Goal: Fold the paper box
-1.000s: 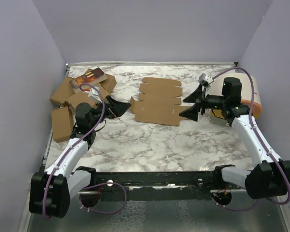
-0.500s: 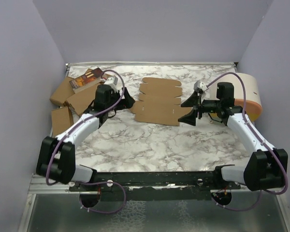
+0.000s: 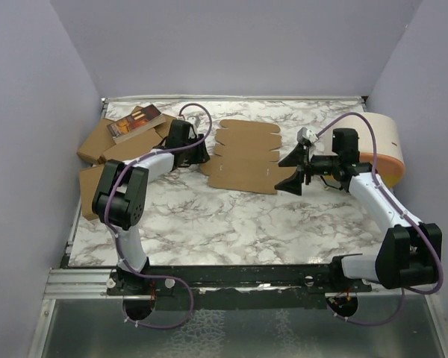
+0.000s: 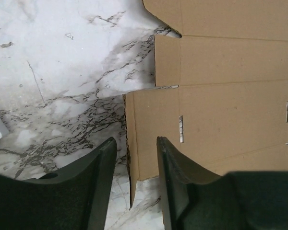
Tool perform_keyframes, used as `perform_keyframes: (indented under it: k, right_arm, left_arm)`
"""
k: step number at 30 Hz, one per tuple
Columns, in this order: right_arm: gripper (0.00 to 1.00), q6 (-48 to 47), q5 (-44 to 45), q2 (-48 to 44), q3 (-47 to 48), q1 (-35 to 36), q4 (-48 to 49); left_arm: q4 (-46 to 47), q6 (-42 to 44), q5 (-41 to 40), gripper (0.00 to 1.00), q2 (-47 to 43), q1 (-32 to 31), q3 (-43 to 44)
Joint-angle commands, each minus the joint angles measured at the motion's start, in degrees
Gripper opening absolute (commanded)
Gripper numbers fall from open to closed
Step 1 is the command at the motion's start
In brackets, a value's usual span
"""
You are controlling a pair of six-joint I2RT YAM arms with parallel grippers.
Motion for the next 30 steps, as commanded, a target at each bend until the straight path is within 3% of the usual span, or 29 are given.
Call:
perform_keyframes:
  k: [1, 5, 9, 16, 24, 30]
  right_arm:
    - [0.99, -2.4, 0.6, 1.3, 0.9, -0.2, -2.0]
    - [0.99, -3.0, 1.1, 1.6, 0.9, -0.2, -2.6]
    - [0.99, -3.2, 1.3, 1.5, 0.9, -0.2, -2.7]
    - [0.99, -2.4, 0.8, 1.4, 0.7, -0.2, -2.4]
    - [0.99, 1.6, -1.0, 2.1, -0.7, -0.2, 0.7]
    - [1.00, 4.6, -1.7, 2.4, -2.1, -0.2, 3.9]
  left_arm:
    - [-0.6, 1.1, 2.6, 0.38, 2.1, 0.1, 2.2]
    - [0.1, 1.1, 4.4, 0.23, 3.0, 0.1, 1.5]
    - [1.9, 2.7, 6.7, 0.00, 2.2, 0.0, 0.0]
    - [10.4, 7.5, 8.6, 0.00, -7.4, 0.0, -10.4]
    - [30.7, 12.4, 9.5, 0.00, -27.1, -0.9, -31.6]
    - [39.7, 17.7, 11.2, 0.00, -36.1, -2.5, -39.2]
